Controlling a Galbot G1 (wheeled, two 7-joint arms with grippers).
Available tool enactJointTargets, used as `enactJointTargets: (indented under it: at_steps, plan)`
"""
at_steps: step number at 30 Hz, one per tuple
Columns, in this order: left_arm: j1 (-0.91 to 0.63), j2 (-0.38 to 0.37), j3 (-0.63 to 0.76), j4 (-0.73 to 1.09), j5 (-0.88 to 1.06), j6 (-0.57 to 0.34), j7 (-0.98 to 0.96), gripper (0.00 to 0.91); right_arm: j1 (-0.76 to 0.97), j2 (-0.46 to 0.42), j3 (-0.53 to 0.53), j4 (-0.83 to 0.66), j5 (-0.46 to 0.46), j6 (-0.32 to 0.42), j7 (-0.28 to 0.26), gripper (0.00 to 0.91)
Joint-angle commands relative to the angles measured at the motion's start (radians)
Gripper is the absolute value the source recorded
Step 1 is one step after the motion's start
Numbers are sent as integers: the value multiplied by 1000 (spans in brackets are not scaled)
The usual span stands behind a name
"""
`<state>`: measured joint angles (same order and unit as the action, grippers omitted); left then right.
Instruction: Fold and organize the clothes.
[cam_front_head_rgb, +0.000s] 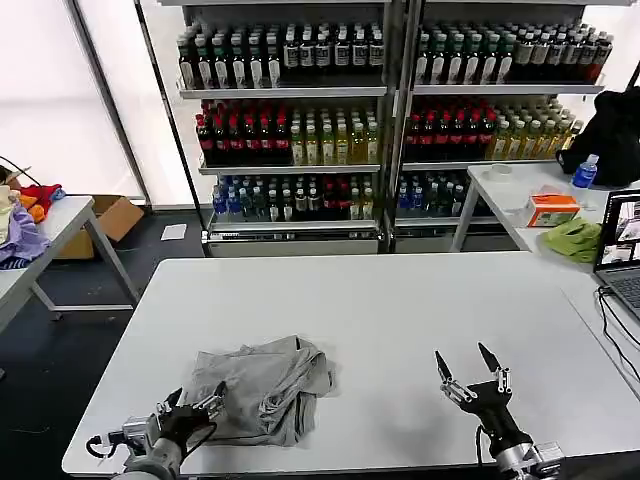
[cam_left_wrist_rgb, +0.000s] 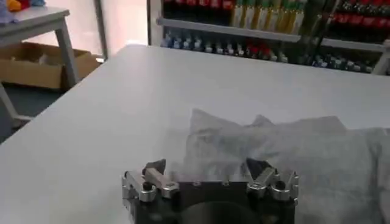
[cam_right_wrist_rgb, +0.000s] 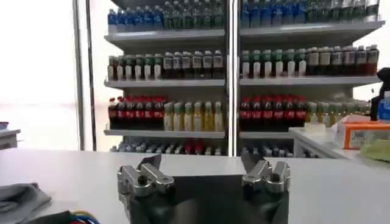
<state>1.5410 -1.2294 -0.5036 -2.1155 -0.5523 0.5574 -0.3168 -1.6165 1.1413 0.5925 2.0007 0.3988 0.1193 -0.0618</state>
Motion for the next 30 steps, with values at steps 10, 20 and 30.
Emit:
enactJointTargets:
  at_steps: [10, 20, 30]
  plan:
    - [-14, -38, 30, 39, 98, -38, 7, 0, -7, 5, 8, 5, 3, 0, 2, 907]
    - [13, -40, -11, 13, 181, -127, 47, 10, -3, 3, 10, 8, 20, -11, 4, 907]
    - [18, -44, -64, -14, 153, -181, 107, 10, -5, -4, 20, 44, 182, -83, 22, 907]
